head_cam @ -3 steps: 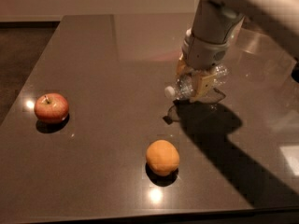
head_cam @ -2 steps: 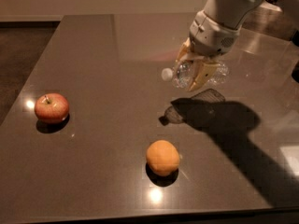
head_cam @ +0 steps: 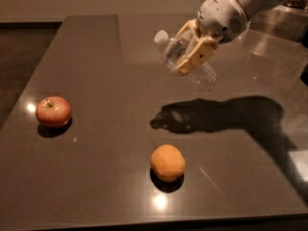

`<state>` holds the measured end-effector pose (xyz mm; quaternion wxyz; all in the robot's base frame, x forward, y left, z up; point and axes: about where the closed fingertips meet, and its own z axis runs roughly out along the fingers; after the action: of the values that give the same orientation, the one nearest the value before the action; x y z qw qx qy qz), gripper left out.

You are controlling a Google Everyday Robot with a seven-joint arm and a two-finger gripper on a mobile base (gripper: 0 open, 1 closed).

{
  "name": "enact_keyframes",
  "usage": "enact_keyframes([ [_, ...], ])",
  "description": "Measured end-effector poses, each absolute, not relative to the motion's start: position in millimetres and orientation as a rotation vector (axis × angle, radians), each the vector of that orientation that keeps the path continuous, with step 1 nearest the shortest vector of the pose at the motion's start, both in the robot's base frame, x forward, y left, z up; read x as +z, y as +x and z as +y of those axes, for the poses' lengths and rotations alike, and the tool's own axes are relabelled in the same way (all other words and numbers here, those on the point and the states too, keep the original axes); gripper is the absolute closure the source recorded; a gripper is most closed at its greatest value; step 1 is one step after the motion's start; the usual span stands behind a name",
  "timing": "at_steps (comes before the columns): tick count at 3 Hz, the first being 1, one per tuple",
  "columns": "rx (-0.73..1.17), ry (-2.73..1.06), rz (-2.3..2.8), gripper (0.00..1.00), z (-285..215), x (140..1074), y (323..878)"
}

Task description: Place water bottle upright

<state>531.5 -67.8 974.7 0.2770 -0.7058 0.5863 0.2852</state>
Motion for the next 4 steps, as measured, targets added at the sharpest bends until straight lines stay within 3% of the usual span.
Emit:
enact_keyframes([
  [1, 0.958, -1.615, 1.575, 1.00, -63.9, 987.7, 529.6],
  [4, 1.056, -1.145, 1.441, 1.00, -61.1, 985.1, 548.4],
])
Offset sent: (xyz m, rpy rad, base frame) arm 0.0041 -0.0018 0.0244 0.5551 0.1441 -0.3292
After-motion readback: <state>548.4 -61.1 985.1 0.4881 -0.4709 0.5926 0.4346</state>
